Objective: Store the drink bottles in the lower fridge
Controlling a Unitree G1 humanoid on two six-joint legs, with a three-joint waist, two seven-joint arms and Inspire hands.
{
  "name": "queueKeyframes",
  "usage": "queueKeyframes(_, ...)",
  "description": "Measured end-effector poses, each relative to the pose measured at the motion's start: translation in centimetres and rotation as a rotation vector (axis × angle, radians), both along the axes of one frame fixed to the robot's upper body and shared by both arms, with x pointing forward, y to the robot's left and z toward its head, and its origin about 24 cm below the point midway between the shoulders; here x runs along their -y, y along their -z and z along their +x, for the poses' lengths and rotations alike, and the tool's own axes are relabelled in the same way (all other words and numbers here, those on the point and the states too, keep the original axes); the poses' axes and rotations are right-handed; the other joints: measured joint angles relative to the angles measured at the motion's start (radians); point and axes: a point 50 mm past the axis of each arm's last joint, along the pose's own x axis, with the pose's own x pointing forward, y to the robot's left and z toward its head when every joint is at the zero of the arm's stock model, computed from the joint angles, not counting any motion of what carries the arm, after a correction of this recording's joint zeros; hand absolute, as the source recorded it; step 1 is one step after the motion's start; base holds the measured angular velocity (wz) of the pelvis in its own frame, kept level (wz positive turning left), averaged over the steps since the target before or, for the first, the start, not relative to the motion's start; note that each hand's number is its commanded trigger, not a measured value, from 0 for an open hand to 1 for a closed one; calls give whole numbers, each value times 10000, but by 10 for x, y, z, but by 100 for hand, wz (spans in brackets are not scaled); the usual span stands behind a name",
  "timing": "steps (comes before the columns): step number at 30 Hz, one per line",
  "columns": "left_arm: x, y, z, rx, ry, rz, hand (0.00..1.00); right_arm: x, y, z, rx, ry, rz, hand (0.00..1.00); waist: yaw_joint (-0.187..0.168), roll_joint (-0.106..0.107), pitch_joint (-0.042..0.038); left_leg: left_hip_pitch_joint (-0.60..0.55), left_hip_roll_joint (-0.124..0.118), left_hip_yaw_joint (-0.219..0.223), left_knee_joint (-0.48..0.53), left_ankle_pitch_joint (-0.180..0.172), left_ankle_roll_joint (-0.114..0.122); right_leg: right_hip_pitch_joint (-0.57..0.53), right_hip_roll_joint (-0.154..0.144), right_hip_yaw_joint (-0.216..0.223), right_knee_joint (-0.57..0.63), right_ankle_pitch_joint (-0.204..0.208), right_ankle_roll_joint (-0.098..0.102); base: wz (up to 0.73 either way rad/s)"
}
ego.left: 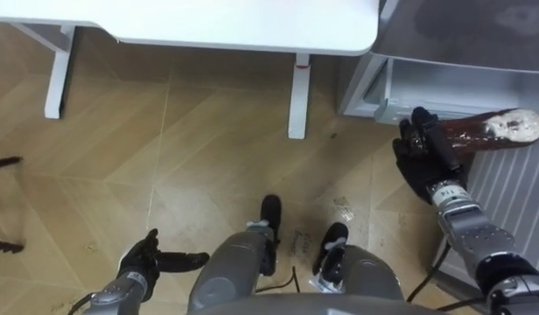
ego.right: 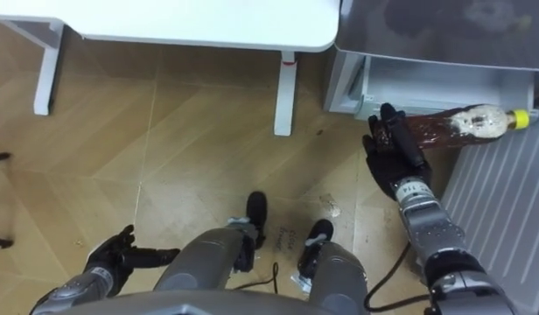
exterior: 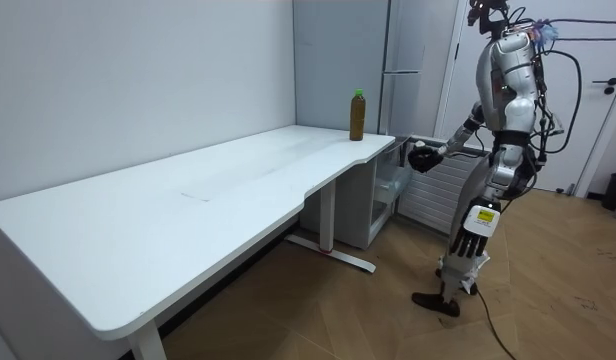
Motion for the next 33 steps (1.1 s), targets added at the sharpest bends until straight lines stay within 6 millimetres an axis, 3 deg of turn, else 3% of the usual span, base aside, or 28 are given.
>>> queueKeyframes(8, -1, 1, -2, -98, -51, 71, 0, 1, -3, 4, 159, 100, 69, 100, 27, -1, 1, 98, -26, 33, 5, -87, 22, 126, -20, 13, -5, -53, 55, 1)
queueKeyframes(16, -2, 1, -2, -189, -12, 325, 0, 22, -17, 33, 164, 1360, 276, 100, -145, 13, 20, 99, -108, -17, 31, -82, 112, 112, -218, -107, 230, -227, 136, 7)
queueKeyframes(18, -2, 1, -2, -336, 359, 459, 0, 33, -34, 51, 389, 1496, 170, 100, -168, 0, 75, 83, -178, 80, 0, -81, 137, -72, -398, -20, 492, -345, 165, -2)
queueKeyframes(22, -7, -1, 0, -441, 470, 639, 0, 38, -44, 62, 187, 1519, -48, 100, -184, -79, 191, -134, -203, 182, 39, -90, 159, -431, -417, 118, 723, -420, 160, -6)
queueKeyframes(31, -7, -1, 7, -559, 532, 695, 0, 48, -54, 72, -463, 2116, -211, 100, -10, -31, 230, -479, -204, 243, 77, -132, 187, -735, -434, 62, 720, -489, 161, 3)
queueKeyframes(33, -6, -1, 6, -684, 476, 736, 0, 49, -59, 77, -588, 2293, -206, 100, 54, -48, 236, -490, -266, 292, 91, -168, 208, -825, -582, 65, 929, -582, 179, 5)
